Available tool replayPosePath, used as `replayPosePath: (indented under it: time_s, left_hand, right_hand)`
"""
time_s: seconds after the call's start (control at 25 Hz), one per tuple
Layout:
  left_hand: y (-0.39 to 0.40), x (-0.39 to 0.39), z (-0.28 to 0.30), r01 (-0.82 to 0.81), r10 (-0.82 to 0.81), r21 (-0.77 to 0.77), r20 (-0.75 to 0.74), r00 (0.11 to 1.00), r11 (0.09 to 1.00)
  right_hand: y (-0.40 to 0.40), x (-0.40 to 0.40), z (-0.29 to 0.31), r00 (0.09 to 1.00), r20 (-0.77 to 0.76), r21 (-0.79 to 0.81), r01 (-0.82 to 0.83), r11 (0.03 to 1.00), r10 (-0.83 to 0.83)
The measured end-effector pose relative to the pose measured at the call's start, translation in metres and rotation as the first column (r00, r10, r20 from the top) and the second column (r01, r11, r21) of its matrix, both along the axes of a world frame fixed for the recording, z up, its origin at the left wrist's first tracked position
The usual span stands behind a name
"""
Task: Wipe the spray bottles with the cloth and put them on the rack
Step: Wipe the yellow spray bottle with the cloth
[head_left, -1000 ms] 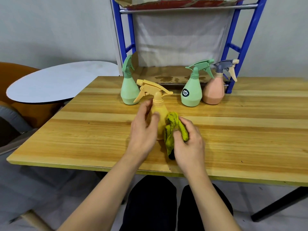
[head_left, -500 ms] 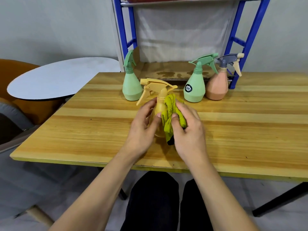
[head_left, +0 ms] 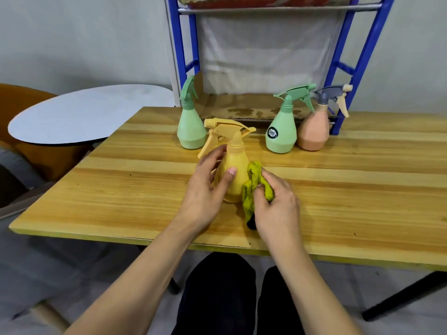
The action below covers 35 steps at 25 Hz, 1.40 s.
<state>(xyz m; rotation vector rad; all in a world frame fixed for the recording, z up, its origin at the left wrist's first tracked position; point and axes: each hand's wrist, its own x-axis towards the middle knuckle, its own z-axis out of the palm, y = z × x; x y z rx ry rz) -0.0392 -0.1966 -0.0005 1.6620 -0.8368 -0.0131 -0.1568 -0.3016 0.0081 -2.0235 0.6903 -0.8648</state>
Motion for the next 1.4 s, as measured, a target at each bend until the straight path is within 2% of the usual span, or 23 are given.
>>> replayPosePath:
  time_s: [0.2,0.44,0.64,0.76,0.88,1.0,1.08,1.16,1.24,1.32,1.4]
  left_hand:
    - [-0.002,0.002,-0.003,-0.004,0.003,0.018,0.049,0.999,1.000]
    - [-0.003,-0.003,0.000,-0.095,0.093,0.049,0.041,0.995,0.994]
    - [-0.011,-0.017,0.003,-0.384,0.382,0.001,0.101,0.919,0.924]
    - [-0.018,-0.024,0.014,-0.459,0.454,0.030,0.103,0.885,0.888]
    - [-0.013,-0.015,0.023,-0.360,0.355,0.129,0.061,0.933,0.924]
    - [-0.004,0.008,0.036,-0.037,0.044,0.108,-0.059,0.997,0.993]
    - [0.002,0.019,0.043,0.089,-0.089,0.160,-0.012,0.996,0.983]
    - [0.002,0.019,0.044,0.107,-0.120,0.169,0.071,0.990,0.980]
    - [0.002,0.015,0.039,0.079,-0.097,0.151,0.114,0.989,0.985]
    - [0.000,0.014,0.035,0.025,-0.045,0.138,0.141,0.989,0.990]
    - [0.001,0.017,0.034,-0.017,-0.002,0.128,0.145,0.989,0.992]
  right_hand:
    - [-0.002,0.017,0.025,0.979,0.188,-0.057,-0.072,0.996,0.082]
    - [-0.005,0.002,-0.012,0.999,-0.053,-0.045,-0.004,0.999,0.001]
    - [0.001,0.002,-0.012,0.998,-0.030,-0.066,-0.055,0.996,0.053]
    - [-0.001,-0.003,-0.009,0.998,-0.027,-0.007,-0.062,0.998,0.062]
    - [-0.001,-0.003,-0.007,0.997,-0.018,0.022,-0.075,0.997,0.075]
    - [-0.003,-0.005,-0.009,0.997,-0.005,0.018,-0.074,0.997,0.074]
    - [0.002,-0.004,-0.008,0.997,0.060,0.052,-0.046,0.998,0.043]
    - [0.009,0.001,0.000,0.982,0.189,0.072,-0.041,0.997,0.027]
    - [0.015,0.011,0.014,0.966,0.250,-0.009,-0.061,0.998,0.061]
    - [0.018,0.020,0.017,0.971,0.229,-0.101,-0.054,0.993,0.076]
    - [0.023,0.013,0.007,0.991,0.129,-0.050,-0.015,0.999,0.021]
